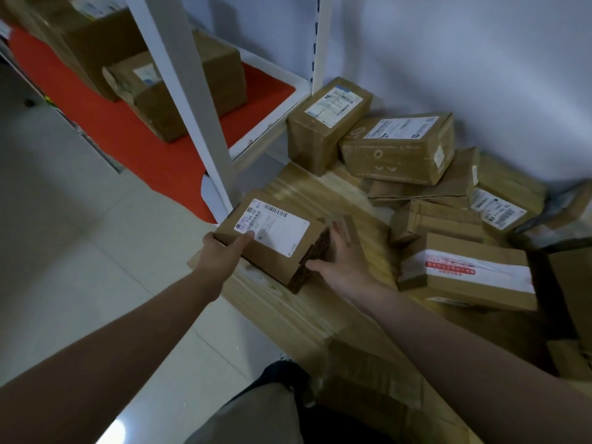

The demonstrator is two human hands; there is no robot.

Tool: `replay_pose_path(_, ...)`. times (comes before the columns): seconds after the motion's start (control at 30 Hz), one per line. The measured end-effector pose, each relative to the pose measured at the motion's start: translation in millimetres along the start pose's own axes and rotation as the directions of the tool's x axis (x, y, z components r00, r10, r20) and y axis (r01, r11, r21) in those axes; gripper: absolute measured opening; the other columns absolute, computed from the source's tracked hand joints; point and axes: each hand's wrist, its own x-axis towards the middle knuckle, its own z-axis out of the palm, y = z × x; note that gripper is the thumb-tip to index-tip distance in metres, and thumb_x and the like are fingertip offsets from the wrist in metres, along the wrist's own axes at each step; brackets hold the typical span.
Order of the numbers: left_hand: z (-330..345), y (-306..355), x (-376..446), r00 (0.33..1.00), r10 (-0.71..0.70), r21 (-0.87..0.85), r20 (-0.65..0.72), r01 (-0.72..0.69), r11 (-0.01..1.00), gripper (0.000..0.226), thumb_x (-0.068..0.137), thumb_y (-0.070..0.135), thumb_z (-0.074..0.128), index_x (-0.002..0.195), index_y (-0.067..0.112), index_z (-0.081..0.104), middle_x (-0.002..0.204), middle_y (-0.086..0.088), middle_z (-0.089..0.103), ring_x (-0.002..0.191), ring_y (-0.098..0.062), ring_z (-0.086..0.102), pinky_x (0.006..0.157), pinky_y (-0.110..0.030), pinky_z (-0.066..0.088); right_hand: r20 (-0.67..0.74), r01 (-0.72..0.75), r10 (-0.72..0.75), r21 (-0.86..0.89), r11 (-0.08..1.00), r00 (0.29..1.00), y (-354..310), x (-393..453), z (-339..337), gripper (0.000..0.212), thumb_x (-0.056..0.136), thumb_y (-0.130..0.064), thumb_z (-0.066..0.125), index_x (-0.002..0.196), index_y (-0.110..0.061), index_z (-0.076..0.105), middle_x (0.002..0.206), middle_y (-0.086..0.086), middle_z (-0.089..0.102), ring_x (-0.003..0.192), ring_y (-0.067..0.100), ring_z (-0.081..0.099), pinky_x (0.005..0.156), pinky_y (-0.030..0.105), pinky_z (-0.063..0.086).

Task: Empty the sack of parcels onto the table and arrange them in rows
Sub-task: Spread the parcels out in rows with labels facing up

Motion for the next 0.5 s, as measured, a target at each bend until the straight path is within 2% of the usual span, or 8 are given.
replay_pose_path(0.1, 5.1, 0.2, 8.1, 0.995, -0.004, -0.047, -0.103, -0.001, 0.999, 0.101, 0.075, 0.052, 0.078, 0.148, 0.011, 0.023, 0.144, -0.005, 0.043, 0.128, -0.031, 0.048, 0.104, -0.052, 0.046, 0.095, -0.072, 0.076, -0.048, 0.996, 0.993, -7.1, 2.2, 2.7, 0.052, 0.091, -0.03, 0.066, 0.14, -0.022, 0.049, 0.128, -0.008, 0.052, 0.118, 0.013, 0.05, 0.095, 0.027, 0.04)
replay_pose_path(0.17, 5.1, -5.1, 12.0, 0.985, 0.004, 0.046, -0.174, 0.004, 0.999, 0.113, 0.072, 0.058, 0.077, 0.154, 0.015, 0.014, 0.156, -0.01, 0.026, 0.138, -0.036, 0.036, 0.108, -0.055, 0.04, 0.171, -0.074, 0.092, -0.111, 0.991, 0.981, -7.8, 1.4, 7.5, 0.038, 0.092, -0.031, 0.064, 0.129, -0.02, 0.061, 0.12, -0.007, 0.059, 0.107, 0.012, 0.058, 0.096, 0.032, 0.049)
replay_pose_path(0.2, 6.1, -8.0, 13.5, 0.979, 0.015, 0.094, -0.206, 0.005, 0.996, 0.114, 0.073, 0.058, 0.076, 0.156, 0.015, 0.01, 0.159, -0.01, 0.019, 0.141, -0.037, 0.031, 0.11, -0.057, 0.037, 0.152, -0.05, 0.07, -0.128, 0.99, 0.986, -6.4, 1.2, 10.0, 0.032, 0.094, -0.028, 0.063, 0.125, -0.019, 0.065, 0.117, -0.007, 0.062, 0.105, 0.011, 0.059, 0.097, 0.032, 0.05)
replay_pose_path(0.27, 9.6, -10.0, 10.9, 0.962, 0.056, 0.167, -0.268, -0.011, 0.986, 0.112, 0.075, 0.055, 0.076, 0.155, 0.012, 0.01, 0.16, -0.011, 0.014, 0.144, -0.039, 0.024, 0.113, -0.058, 0.032, -0.02, -0.017, 0.013, -0.21, 0.977, 1.0, -0.4, 3.2, 11.0, 0.024, 0.095, -0.025, 0.062, 0.118, -0.019, 0.068, 0.113, -0.006, 0.064, 0.105, 0.012, 0.059, 0.096, 0.03, 0.048)
replay_pose_path(0.33, 13.7, -7.3, 0.8, 0.927, 0.217, 0.314, -0.306, -0.117, 0.942, 0.109, 0.077, 0.053, 0.076, 0.154, 0.011, 0.012, 0.161, -0.013, 0.01, 0.147, -0.038, 0.015, 0.117, -0.056, 0.023, -0.263, -0.067, -0.039, -0.384, 0.921, 0.964, 6.8, 6.7, 3.8, 0.037, 0.09, -0.036, 0.067, 0.123, -0.021, 0.061, 0.122, 0.0, 0.058, 0.115, 0.02, 0.054, 0.097, 0.034, 0.047)
replay_pose_path(0.4, 14.8, -5.3, -10.5, 0.832, 0.522, 0.503, -0.188, -0.375, 0.779, 0.107, 0.076, 0.06, 0.073, 0.154, 0.015, 0.016, 0.162, -0.01, 0.009, 0.149, -0.034, 0.008, 0.12, -0.054, 0.012, -0.36, -0.141, -0.072, -0.532, 0.835, 0.93, 18.8, 11.3, -7.8, 0.067, 0.081, -0.05, 0.072, 0.137, -0.023, 0.048, 0.136, 0.006, 0.045, 0.128, 0.028, 0.041, 0.104, 0.043, 0.041)
replay_pose_path(0.47, 12.3, -8.2, -18.5, 0.655, 0.75, 0.649, 0.088, -0.609, 0.456, 0.107, 0.07, 0.075, 0.067, 0.152, 0.021, 0.026, 0.162, -0.008, 0.014, 0.149, -0.032, 0.009, 0.12, -0.053, 0.007, -0.299, -0.157, -0.016, -0.545, 0.823, 0.954, 28.0, 14.6, -15.7, 0.091, 0.074, -0.058, 0.075, 0.147, -0.024, 0.032, 0.144, 0.009, 0.032, 0.135, 0.033, 0.031, 0.109, 0.049, 0.034)
replay_pose_path(0.5, 11.4, -11.8, -21.4, 0.579, 0.772, 0.689, 0.261, -0.672, 0.271, 0.108, 0.066, 0.083, 0.062, 0.151, 0.024, 0.029, 0.162, -0.008, 0.016, 0.15, -0.031, 0.009, 0.12, -0.053, 0.005, -0.257, -0.165, 0.028, -0.531, 0.831, 0.966, 32.9, 16.7, -15.6, 0.099, 0.072, -0.059, 0.077, 0.149, -0.026, 0.024, 0.146, 0.01, 0.027, 0.136, 0.035, 0.028, 0.109, 0.052, 0.033)
